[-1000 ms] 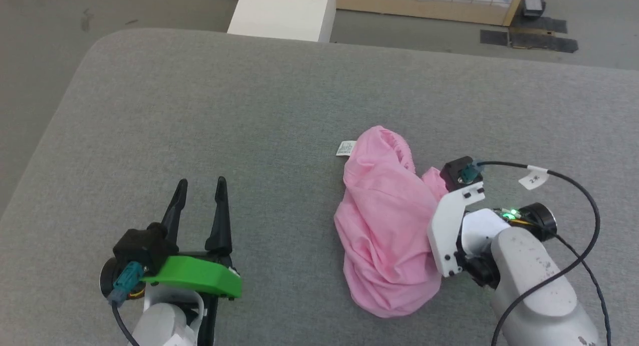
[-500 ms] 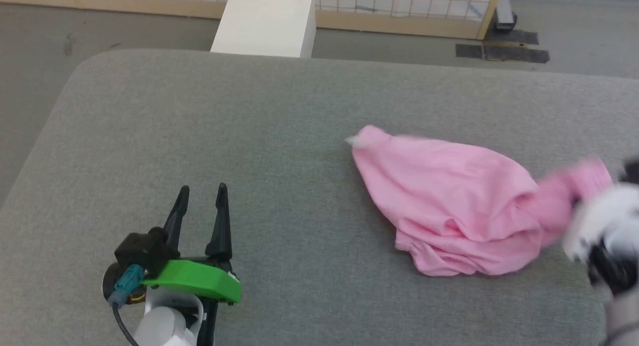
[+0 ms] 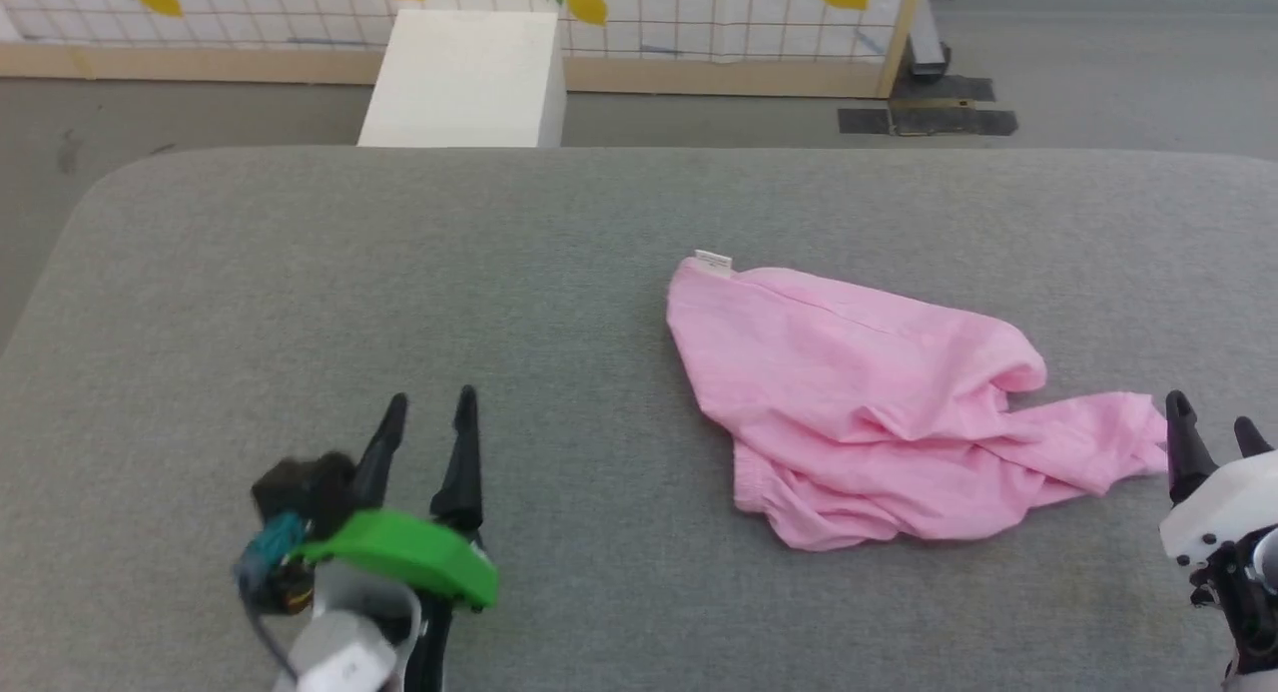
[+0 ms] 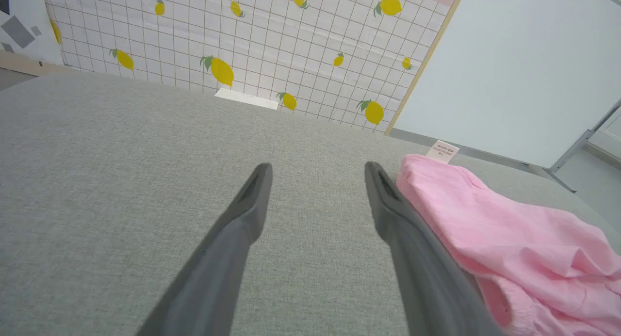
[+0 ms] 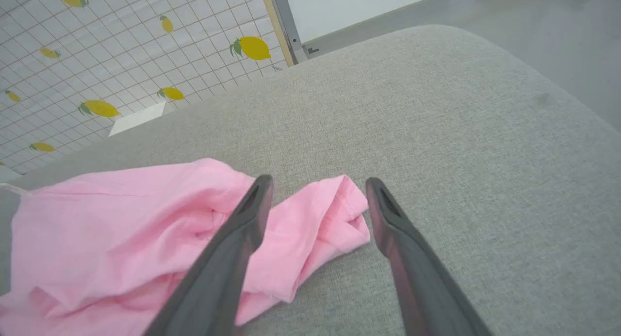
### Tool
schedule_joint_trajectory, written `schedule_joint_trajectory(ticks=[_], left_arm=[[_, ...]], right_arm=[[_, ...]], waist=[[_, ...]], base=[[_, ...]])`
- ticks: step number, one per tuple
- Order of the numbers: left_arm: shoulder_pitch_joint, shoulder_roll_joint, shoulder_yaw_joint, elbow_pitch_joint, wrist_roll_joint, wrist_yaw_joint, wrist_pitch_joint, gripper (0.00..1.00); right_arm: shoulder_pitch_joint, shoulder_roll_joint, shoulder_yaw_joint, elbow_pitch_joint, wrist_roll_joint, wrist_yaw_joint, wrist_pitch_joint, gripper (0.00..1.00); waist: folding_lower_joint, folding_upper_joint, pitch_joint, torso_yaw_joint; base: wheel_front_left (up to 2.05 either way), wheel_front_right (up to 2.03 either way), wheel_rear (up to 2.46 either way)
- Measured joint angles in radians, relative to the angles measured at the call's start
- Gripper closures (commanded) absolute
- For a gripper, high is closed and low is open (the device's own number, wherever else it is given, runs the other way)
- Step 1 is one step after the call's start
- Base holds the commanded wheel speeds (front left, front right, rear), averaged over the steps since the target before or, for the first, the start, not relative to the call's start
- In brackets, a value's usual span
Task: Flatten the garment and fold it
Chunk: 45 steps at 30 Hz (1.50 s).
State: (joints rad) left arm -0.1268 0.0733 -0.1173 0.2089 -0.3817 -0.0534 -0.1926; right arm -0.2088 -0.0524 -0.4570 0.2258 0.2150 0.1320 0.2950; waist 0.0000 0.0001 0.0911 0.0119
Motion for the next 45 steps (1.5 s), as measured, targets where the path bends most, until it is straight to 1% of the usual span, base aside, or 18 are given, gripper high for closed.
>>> schedule_joint_trajectory(ticks=[3,6,7,9,12,14,16,22,23,24,27,30,35,37,39,41,43,45], left_arm=[[-0.070,-0.005,-0.038,0.021,-0.036,-0.007,0.116,0.00],[-0.184,-0.012,-0.095,0.075,-0.065,-0.003,0.306,0.00],[-0.214,-0.015,-0.112,0.095,-0.080,0.006,0.365,0.00],[-0.275,-0.016,-0.163,0.144,-0.084,0.022,0.515,0.00],[-0.319,-0.017,-0.239,0.187,-0.086,0.028,0.700,0.00],[-0.326,-0.019,-0.282,0.201,-0.087,0.025,0.782,0.00],[-0.324,-0.020,-0.314,0.207,-0.090,0.014,0.832,0.00],[-0.309,-0.021,-0.337,0.204,-0.132,0.010,0.815,0.00],[-0.305,-0.021,-0.347,0.207,-0.136,0.009,0.814,0.79],[-0.304,-0.021,-0.355,0.209,-0.141,0.008,0.810,1.00],[-0.304,-0.022,-0.369,0.215,-0.158,0.002,0.794,1.00],[-0.304,-0.023,-0.351,0.206,-0.191,0.004,0.750,1.00],[-0.301,-0.013,-0.267,0.110,-0.227,0.043,0.658,1.00],[-0.278,-0.003,-0.232,0.049,-0.230,0.065,0.634,1.00],[-0.223,0.020,-0.196,-0.028,-0.241,0.100,0.617,1.00],[-0.152,0.048,-0.156,-0.091,-0.246,0.141,0.608,1.00],[-0.057,0.078,-0.113,-0.147,-0.255,0.193,0.610,1.00],[0.036,0.098,-0.086,-0.178,-0.267,0.232,0.622,1.00]], right_arm=[[0.033,0.001,0.024,-0.030,0.028,0.000,-0.023,0.00],[0.062,0.001,0.050,-0.056,0.052,0.000,-0.023,0.00],[0.067,0.001,0.057,-0.060,0.056,0.000,-0.021,0.00],[0.070,0.001,0.072,-0.066,0.067,0.000,-0.016,0.00],[0.070,0.002,0.090,-0.069,0.079,0.000,-0.007,0.00],[0.070,0.001,0.093,-0.069,0.085,0.000,-0.004,0.00],[0.070,0.001,0.095,-0.068,0.089,0.000,-0.005,0.00],[0.070,0.001,0.096,-0.060,0.094,0.000,-0.014,0.00],[0.070,0.001,0.097,-0.057,0.094,0.000,-0.014,0.00],[0.070,0.001,0.097,-0.053,0.094,0.000,-0.015,0.00],[0.070,0.001,0.102,-0.047,0.094,0.000,-0.023,0.00],[0.070,0.001,0.109,-0.039,0.094,0.000,-0.031,0.00],[0.074,0.001,0.108,-0.031,0.089,0.000,-0.033,0.00],[0.084,0.001,0.112,-0.030,0.085,0.000,-0.032,0.00],[0.094,0.001,0.115,-0.027,0.085,0.000,-0.031,0.00],[0.101,0.001,0.120,-0.026,0.085,0.000,-0.031,0.00],[0.107,0.001,0.128,-0.026,0.085,0.000,-0.026,0.00],[0.109,0.002,0.133,-0.027,0.085,0.000,-0.022,0.00]], waist=[[0.0000,0.0000,0.002,-0.022],[0.0000,0.0000,0.008,-0.050],[0.0000,0.0000,0.011,-0.058],[0.0000,0.0000,0.018,-0.079],[0.0000,0.0000,0.031,-0.110],[0.0000,0.0000,0.041,-0.128],[0.0000,0.0000,0.053,-0.146],[0.0000,0.0000,0.086,-0.177],[0.0000,0.0000,0.089,-0.179],[0.0000,0.0000,0.091,-0.178],[0.0000,0.0000,0.091,-0.168],[0.0000,0.0000,0.086,-0.150],[0.0000,0.0000,0.066,-0.108],[0.0000,0.0000,0.056,-0.089],[0.0000,0.0000,0.044,-0.066],[0.0000,0.0000,0.033,-0.043],[0.0000,0.0000,0.021,-0.018],[0.0000,-0.0001,0.012,0.004]], base=[[0.00,0.00,0.00],[0.00,0.00,0.00],[0.00,0.00,0.00],[0.00,0.00,0.00],[0.00,0.00,0.00],[0.00,0.00,0.00],[0.00,0.00,0.00],[0.00,0.00,0.00],[0.00,0.00,0.00],[0.00,0.00,0.00],[0.00,0.00,0.00],[0.00,0.00,0.00],[0.00,0.00,0.00],[0.00,0.00,0.00],[0.00,0.00,0.00],[0.00,0.00,0.00],[0.00,0.00,0.00],[0.00,0.00,0.00]])
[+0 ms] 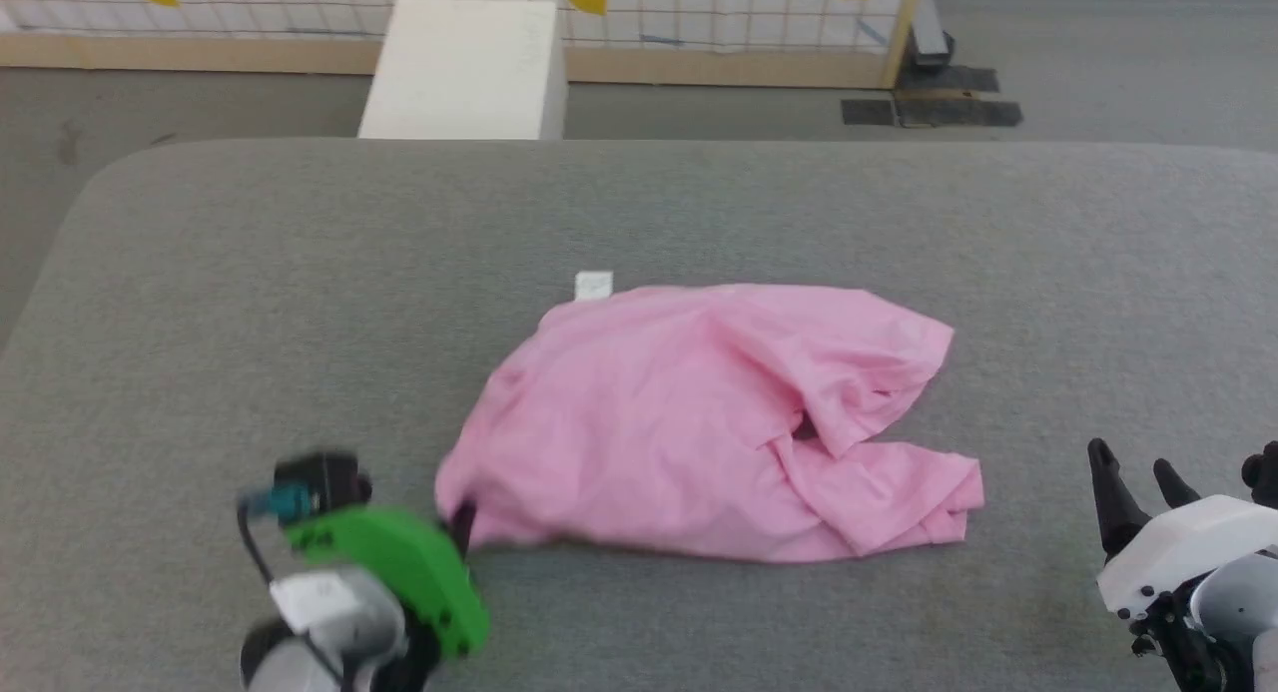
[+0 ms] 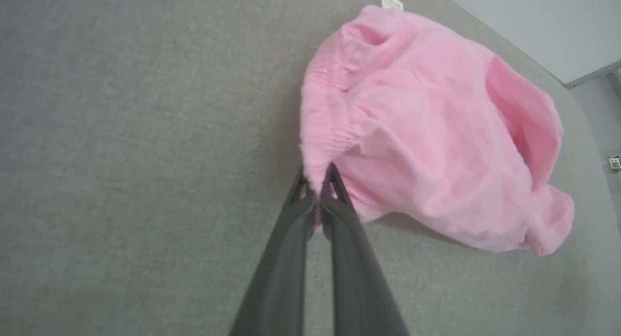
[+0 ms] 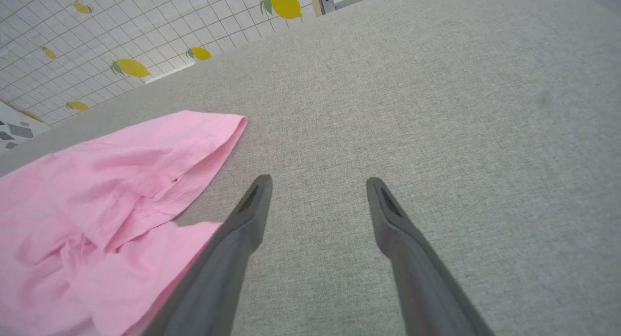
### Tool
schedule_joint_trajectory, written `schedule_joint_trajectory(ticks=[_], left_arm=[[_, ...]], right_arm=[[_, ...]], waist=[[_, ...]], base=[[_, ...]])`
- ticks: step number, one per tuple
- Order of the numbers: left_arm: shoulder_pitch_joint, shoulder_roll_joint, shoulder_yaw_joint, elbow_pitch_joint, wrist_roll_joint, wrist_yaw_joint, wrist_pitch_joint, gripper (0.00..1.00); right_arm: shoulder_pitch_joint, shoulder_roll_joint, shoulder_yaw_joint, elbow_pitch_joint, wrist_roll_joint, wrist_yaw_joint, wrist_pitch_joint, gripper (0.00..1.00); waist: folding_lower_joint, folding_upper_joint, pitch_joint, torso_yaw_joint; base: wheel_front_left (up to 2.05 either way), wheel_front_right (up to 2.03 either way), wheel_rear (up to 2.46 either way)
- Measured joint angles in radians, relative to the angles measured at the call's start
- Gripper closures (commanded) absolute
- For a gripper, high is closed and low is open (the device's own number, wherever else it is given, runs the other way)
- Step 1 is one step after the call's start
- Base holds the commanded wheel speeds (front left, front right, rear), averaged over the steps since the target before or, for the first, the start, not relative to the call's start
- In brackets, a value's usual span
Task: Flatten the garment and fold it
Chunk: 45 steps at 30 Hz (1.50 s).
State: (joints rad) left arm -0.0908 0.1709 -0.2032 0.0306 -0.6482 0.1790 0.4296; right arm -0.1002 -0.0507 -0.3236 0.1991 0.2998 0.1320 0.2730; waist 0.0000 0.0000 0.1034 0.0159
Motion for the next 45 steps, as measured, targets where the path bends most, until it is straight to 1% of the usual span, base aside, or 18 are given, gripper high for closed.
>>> schedule_joint_trajectory(ticks=[2,4,5,6,9,12,14,17,19,21,23,27,31,35,36,37,38,45], left_arm=[[0.091,0.013,0.002,-0.011,-0.012,0.017,0.028,1.00],[0.152,0.008,-0.008,-0.007,-0.038,0.017,0.059,1.00],[0.204,-0.010,-0.024,0.016,-0.079,0.014,0.092,0.52],[0.209,-0.016,-0.022,0.018,-0.083,0.012,0.088,0.00],[0.204,-0.037,0.026,-0.010,-0.114,-0.001,0.021,0.00],[0.174,-0.025,0.077,-0.042,-0.095,-0.022,-0.094,0.00],[0.137,0.002,0.101,-0.058,-0.045,-0.048,-0.198,0.00],[0.068,0.054,0.101,-0.066,0.101,-0.091,-0.418,0.00],[0.040,0.061,0.085,-0.052,0.174,-0.108,-0.529,0.00],[0.028,0.055,0.066,-0.028,0.221,-0.108,-0.617,0.00],[0.023,0.040,0.053,0.001,0.255,-0.108,-0.658,0.00],[0.005,-0.001,0.035,0.034,0.268,-0.114,-0.679,0.00],[-0.014,-0.017,0.038,0.056,0.279,-0.133,-0.682,0.00],[-0.030,-0.030,0.055,0.057,0.300,-0.144,-0.684,0.00],[-0.032,-0.033,0.061,0.057,0.304,-0.149,-0.684,0.00],[-0.033,-0.035,0.065,0.057,0.306,-0.152,-0.684,0.00],[-0.033,-0.038,0.068,0.058,0.309,-0.153,-0.684,0.00],[-0.033,-0.051,0.089,0.061,0.331,-0.179,-0.684,0.00]], right_arm=[[0.000,0.000,0.006,0.000,0.000,0.000,0.001,0.00],[0.000,0.000,0.011,0.000,0.000,0.000,0.001,0.00],[0.000,0.000,0.022,0.004,0.000,0.000,0.009,0.00],[0.000,0.000,0.026,0.005,0.000,0.000,0.009,0.00],[0.000,0.000,0.028,0.005,0.000,0.000,0.011,0.00],[0.001,0.000,0.035,-0.001,-0.009,0.000,0.023,0.00],[0.000,0.000,0.049,-0.010,-0.017,0.000,0.041,0.00],[-0.014,0.000,0.091,-0.019,-0.032,0.000,0.094,0.00],[-0.051,0.000,0.123,-0.015,-0.043,0.000,0.141,0.00],[-0.105,0.000,0.157,-0.004,-0.071,0.000,0.190,0.00],[-0.174,0.000,0.190,0.026,-0.101,0.000,0.242,0.00],[-0.270,0.000,0.237,0.117,-0.145,0.000,0.304,0.00],[-0.324,0.000,0.257,0.198,-0.173,0.000,0.307,0.00],[-0.366,0.000,0.270,0.264,-0.177,0.000,0.270,0.00],[-0.373,0.000,0.273,0.278,-0.178,0.000,0.262,0.24],[-0.379,0.000,0.276,0.289,-0.178,0.000,0.256,0.70],[-0.386,0.000,0.281,0.301,-0.178,0.000,0.251,1.00],[-0.426,0.000,0.281,0.319,-0.177,0.000,0.228,1.00]], waist=[[0.0000,0.0000,-0.008,0.024],[0.0000,0.0000,-0.015,0.043],[0.0000,0.0000,-0.026,0.066],[0.0000,0.0001,-0.030,0.070],[0.0000,0.0000,-0.040,0.079],[0.0000,0.0000,-0.047,0.084],[0.0000,0.0000,-0.045,0.087],[0.0000,0.0000,-0.032,0.089],[0.0000,0.0000,-0.020,0.090],[0.0000,0.0000,-0.006,0.091],[0.0000,0.0000,0.012,0.092],[0.0000,0.0000,0.049,0.098],[0.0000,0.0000,0.083,0.109],[0.0000,0.0000,0.113,0.125],[0.0000,0.0000,0.118,0.128],[0.0000,0.0000,0.122,0.131],[0.0000,0.0000,0.127,0.133],[0.0000,0.0000,0.126,0.132]], base=[[0.00,0.00,0.00],[0.00,0.00,0.00],[0.00,0.00,0.00],[0.00,0.00,0.00],[0.00,0.00,0.00],[0.00,0.00,0.00],[0.00,0.00,0.00],[0.00,0.00,0.00],[0.00,0.00,0.00],[0.00,0.00,0.00],[0.00,0.00,0.00],[0.00,0.00,0.00],[0.00,0.00,0.00],[0.00,0.00,0.00],[0.00,0.00,0.00],[0.00,0.00,0.00],[0.00,0.00,0.00],[0.00,0.00,0.00]])
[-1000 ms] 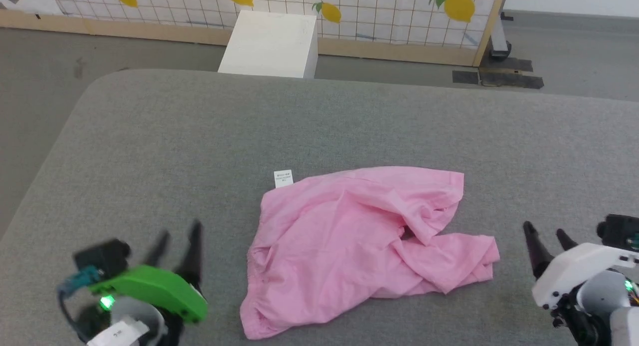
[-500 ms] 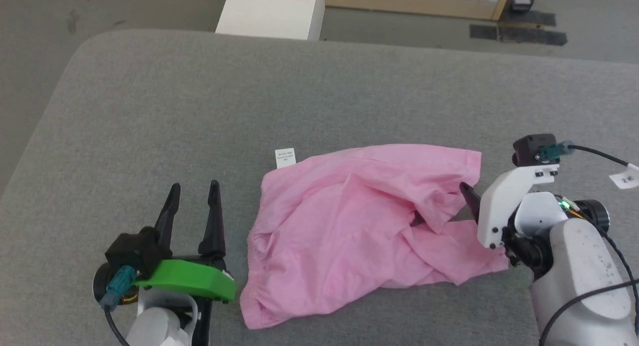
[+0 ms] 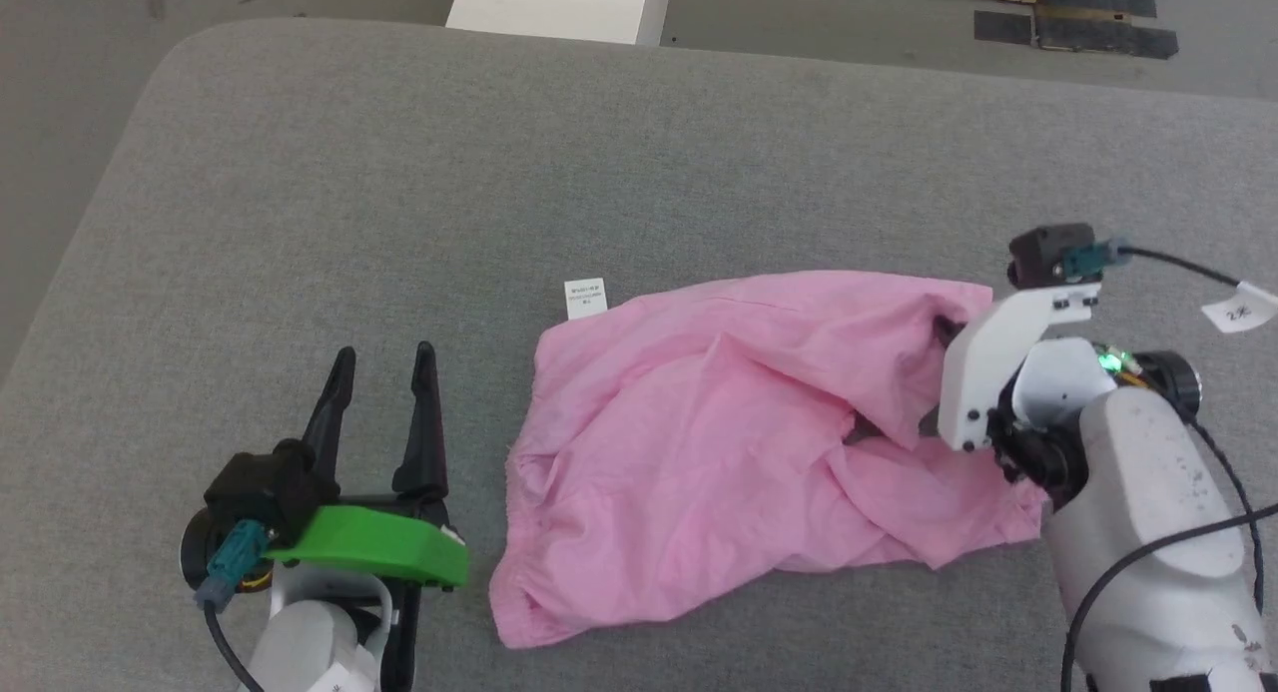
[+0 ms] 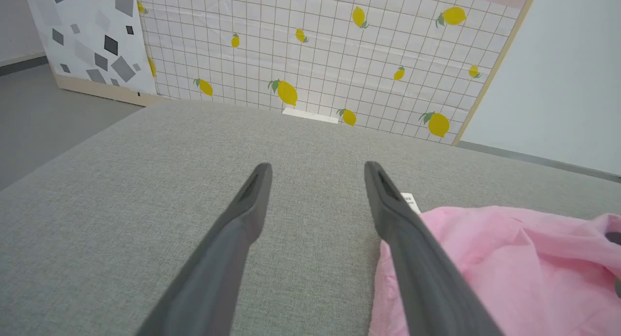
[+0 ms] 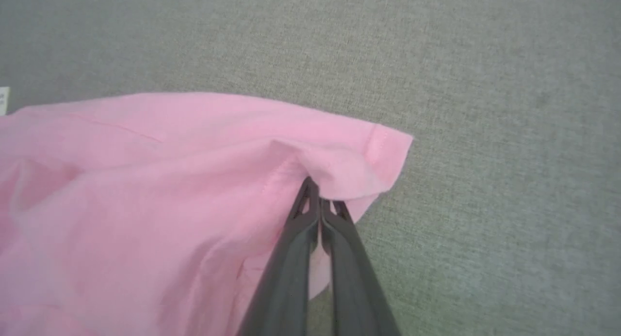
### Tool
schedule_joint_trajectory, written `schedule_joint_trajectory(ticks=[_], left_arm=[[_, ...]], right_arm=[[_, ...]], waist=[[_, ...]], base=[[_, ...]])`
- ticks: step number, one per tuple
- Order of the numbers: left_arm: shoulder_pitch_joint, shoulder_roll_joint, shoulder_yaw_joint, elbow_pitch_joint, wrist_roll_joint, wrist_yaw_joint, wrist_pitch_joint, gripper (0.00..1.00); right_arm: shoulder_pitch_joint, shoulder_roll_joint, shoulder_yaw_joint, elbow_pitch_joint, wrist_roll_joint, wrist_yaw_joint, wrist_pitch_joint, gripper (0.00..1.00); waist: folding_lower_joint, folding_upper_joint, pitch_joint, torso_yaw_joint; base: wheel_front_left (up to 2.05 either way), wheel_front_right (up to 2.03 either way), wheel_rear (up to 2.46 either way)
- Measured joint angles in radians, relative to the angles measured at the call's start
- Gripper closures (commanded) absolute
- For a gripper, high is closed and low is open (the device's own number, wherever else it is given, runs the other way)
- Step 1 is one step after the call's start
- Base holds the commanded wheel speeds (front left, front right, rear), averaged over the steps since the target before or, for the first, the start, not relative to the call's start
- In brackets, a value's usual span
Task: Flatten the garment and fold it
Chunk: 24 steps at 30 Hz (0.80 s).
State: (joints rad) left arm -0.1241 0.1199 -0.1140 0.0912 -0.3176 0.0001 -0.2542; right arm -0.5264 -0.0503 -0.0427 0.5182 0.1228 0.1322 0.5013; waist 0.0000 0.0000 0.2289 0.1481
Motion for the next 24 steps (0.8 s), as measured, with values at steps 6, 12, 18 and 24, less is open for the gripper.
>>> schedule_joint_trajectory(ticks=[6,12,18,24], left_arm=[[-0.024,-0.026,-0.006,-0.006,0.024,-0.022,-0.003,0.00],[-0.063,-0.042,-0.022,0.002,0.027,-0.043,-0.003,0.00],[-0.067,-0.053,-0.015,0.024,0.027,-0.049,-0.003,0.00],[-0.063,-0.056,0.009,0.038,0.031,-0.053,-0.003,0.00]], right_arm=[[-0.143,-0.001,-0.056,-0.016,-0.066,0.000,0.027,1.00],[-0.296,-0.010,-0.162,0.050,-0.155,0.000,0.063,1.00],[-0.334,-0.012,-0.276,0.157,-0.251,0.000,0.065,0.00],[-0.332,-0.007,-0.303,0.179,-0.225,0.000,-0.046,0.00]], waist=[[0.0000,0.0000,0.024,0.016],[0.0000,0.0000,0.073,0.059],[0.0001,0.0000,0.116,0.105],[0.0001,0.0000,0.103,0.110]], base=[[0.00,0.00,0.00],[0.00,0.00,0.00],[0.00,0.00,0.00],[0.00,0.00,0.00]])
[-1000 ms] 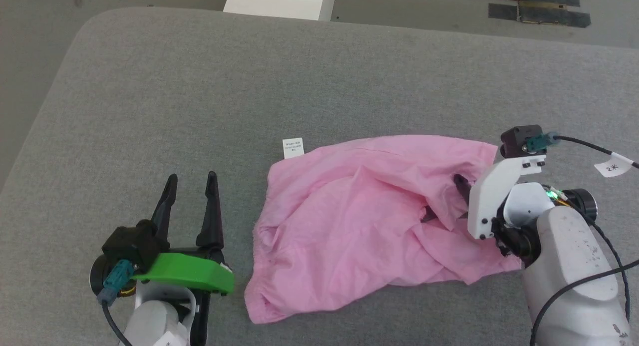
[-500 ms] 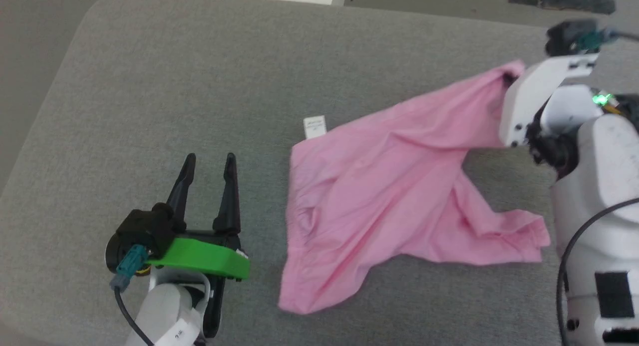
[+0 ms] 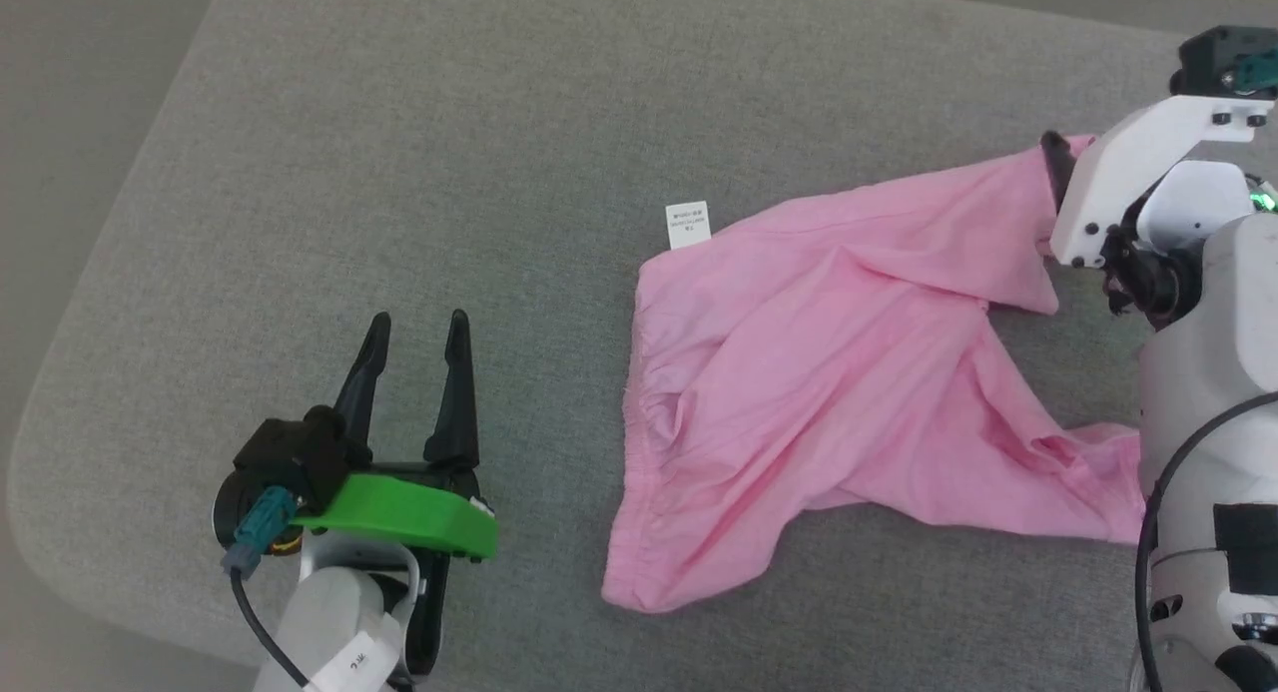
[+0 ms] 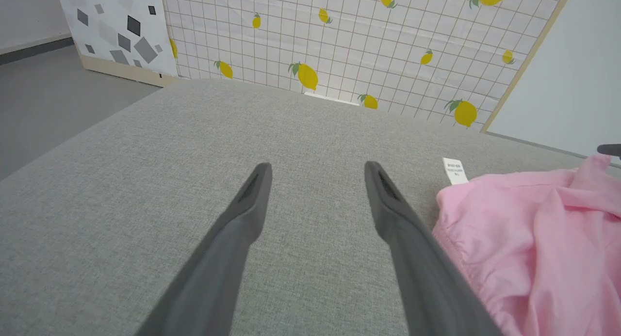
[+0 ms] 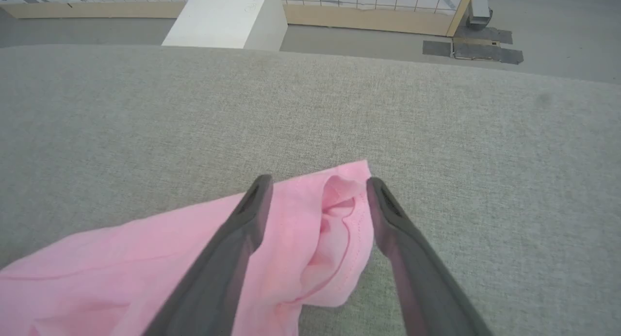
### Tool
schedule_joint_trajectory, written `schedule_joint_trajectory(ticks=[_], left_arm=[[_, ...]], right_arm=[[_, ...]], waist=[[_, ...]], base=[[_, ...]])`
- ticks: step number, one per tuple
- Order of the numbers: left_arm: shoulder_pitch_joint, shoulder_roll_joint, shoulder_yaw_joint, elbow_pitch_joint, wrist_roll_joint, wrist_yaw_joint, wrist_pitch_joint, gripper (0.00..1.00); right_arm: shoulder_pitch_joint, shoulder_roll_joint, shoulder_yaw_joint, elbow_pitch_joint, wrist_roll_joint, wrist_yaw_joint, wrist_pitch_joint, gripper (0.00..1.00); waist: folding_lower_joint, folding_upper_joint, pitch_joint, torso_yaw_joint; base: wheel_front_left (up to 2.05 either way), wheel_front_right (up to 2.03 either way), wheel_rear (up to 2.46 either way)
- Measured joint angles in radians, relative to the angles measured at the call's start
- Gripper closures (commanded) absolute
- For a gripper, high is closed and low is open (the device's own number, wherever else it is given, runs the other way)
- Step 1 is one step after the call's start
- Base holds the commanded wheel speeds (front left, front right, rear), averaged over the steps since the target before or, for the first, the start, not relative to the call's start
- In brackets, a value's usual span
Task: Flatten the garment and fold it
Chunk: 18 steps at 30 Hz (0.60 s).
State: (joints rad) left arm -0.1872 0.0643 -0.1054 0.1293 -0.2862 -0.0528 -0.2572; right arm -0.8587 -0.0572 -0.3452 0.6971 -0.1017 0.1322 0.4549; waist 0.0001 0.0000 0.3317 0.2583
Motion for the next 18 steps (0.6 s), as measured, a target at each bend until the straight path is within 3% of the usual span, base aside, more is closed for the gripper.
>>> schedule_joint_trajectory(ticks=[4,9,13,18], left_arm=[[0.012,0.001,0.012,0.008,0.007,-0.002,0.000,0.00],[0.045,0.002,0.010,0.024,0.014,-0.007,0.000,0.00],[0.067,0.002,0.006,0.029,0.014,-0.007,0.002,0.00],[0.086,0.002,-0.003,0.025,0.012,-0.006,0.011,0.00]], right_arm=[[0.066,0.003,0.019,-0.056,0.069,0.000,-0.104,0.00],[0.268,0.007,0.077,-0.189,0.171,0.000,-0.189,0.00],[0.452,0.006,0.105,-0.290,0.239,0.000,-0.180,0.00],[0.622,0.006,0.170,-0.384,0.299,0.000,-0.079,0.00]], waist=[[0.0000,0.0000,-0.036,-0.011],[0.0000,0.0000,-0.099,-0.046],[-0.0001,0.0000,-0.149,-0.078],[-0.0001,0.0000,-0.194,-0.119]], base=[[0.00,0.00,0.00],[0.00,0.00,0.00],[0.00,0.00,0.00],[0.00,0.00,0.00]])
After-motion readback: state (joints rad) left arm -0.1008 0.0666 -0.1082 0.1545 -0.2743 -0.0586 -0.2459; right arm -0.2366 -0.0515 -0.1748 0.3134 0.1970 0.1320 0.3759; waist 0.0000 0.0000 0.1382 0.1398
